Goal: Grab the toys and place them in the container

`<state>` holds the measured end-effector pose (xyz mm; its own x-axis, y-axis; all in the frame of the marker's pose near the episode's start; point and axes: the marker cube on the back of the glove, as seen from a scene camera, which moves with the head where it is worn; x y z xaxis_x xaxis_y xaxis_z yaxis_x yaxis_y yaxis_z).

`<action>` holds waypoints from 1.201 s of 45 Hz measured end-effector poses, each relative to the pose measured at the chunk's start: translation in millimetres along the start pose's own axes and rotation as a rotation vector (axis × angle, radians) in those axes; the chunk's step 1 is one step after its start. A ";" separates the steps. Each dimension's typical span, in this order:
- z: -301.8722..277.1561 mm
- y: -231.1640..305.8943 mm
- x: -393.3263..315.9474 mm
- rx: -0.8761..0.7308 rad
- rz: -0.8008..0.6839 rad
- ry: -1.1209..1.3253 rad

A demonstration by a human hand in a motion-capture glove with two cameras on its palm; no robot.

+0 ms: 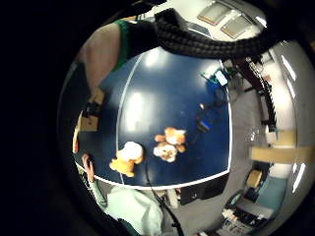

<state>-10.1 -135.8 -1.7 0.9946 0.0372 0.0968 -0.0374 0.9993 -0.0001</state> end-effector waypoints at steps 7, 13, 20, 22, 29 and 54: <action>67.3 32.4 56.6 -0.128 0.174 0.054; 150.3 52.1 100.8 -0.330 0.146 0.063; 223.5 79.5 108.8 -0.563 0.162 0.052; 238.1 83.3 112.3 -0.603 0.162 0.066; 254.4 70.5 123.9 -0.503 0.137 0.140; 100.4 -5.6 88.6 -0.587 0.078 -0.098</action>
<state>68.5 -138.5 106.7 0.9765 0.1376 0.1658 -0.0222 0.8296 -0.5580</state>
